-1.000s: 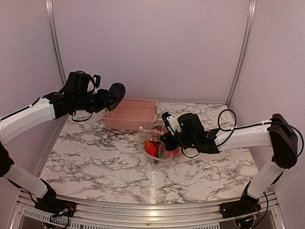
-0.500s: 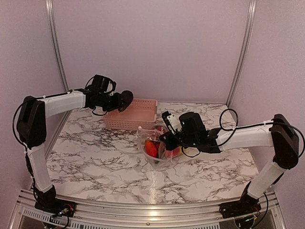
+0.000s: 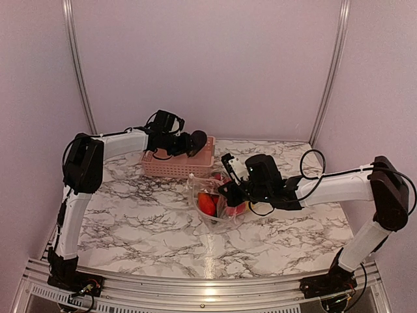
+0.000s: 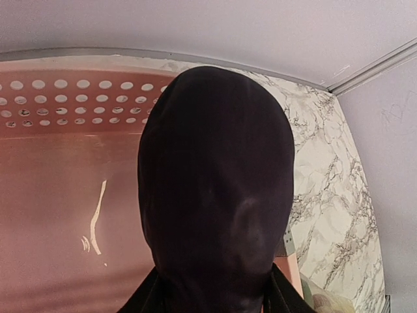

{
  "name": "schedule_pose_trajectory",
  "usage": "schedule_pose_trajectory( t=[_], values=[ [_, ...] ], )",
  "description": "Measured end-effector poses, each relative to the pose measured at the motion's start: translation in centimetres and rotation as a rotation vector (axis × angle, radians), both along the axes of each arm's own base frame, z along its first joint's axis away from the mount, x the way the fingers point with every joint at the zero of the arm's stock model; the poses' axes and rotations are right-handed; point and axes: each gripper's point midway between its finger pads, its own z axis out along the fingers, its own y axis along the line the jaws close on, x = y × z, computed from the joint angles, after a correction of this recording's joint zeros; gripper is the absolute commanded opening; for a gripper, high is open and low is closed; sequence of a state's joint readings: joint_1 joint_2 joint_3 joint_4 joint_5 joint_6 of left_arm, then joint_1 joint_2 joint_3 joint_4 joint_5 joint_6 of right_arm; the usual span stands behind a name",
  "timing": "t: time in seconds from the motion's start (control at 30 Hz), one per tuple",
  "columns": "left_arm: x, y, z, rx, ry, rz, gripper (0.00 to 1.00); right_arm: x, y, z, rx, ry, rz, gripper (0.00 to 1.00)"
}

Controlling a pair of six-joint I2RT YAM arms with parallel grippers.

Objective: Open the zip-top bag and remove the fake food

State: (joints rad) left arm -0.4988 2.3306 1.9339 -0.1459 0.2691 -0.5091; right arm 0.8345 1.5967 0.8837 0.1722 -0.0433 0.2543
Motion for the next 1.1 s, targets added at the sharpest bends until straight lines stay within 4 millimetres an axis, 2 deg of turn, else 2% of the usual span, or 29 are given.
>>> schedule_pose_trajectory(
  t=[0.23,0.43,0.57,0.63,0.67,0.77,0.9,1.0,1.1],
  values=[
    [1.3,-0.9,-2.1,-0.01,0.023,0.007,0.33,0.0,0.1,0.1,0.008,-0.001,0.002,0.0],
    [0.9,-1.2,-4.3,0.003,0.067,0.001,0.53,0.0,0.1,0.2,0.009,-0.001,0.003,0.0],
    [0.7,-1.4,-4.3,0.006,0.067,-0.007,0.64,-0.1,0.2,0.2,0.011,0.002,0.008,0.0],
    [0.6,-1.4,-3.9,0.009,0.057,-0.012,0.8,-0.2,0.3,0.2,0.013,0.004,0.012,0.0],
    [0.5,-1.4,-3.6,0.012,0.05,-0.016,0.83,-0.2,0.3,0.2,0.014,0.005,0.014,0.0],
    [0.0,-1.1,-2.4,0.021,0.038,-0.021,0.82,-0.3,0.4,0.2,0.016,0.007,0.019,0.0],
    [-0.9,-0.2,1.0,0.024,-0.012,-0.016,0.79,-0.8,0.9,0.3,0.019,0.007,0.034,0.0],
    [-2.7,1.0,3.8,0.015,-0.05,-0.013,0.78,-1.2,2.0,0.8,0.027,-0.001,0.056,0.0],
    [-5.6,2.8,7.0,-0.008,-0.108,-0.004,0.77,-1.7,3.3,1.5,0.041,-0.012,0.081,0.0]
  ],
)
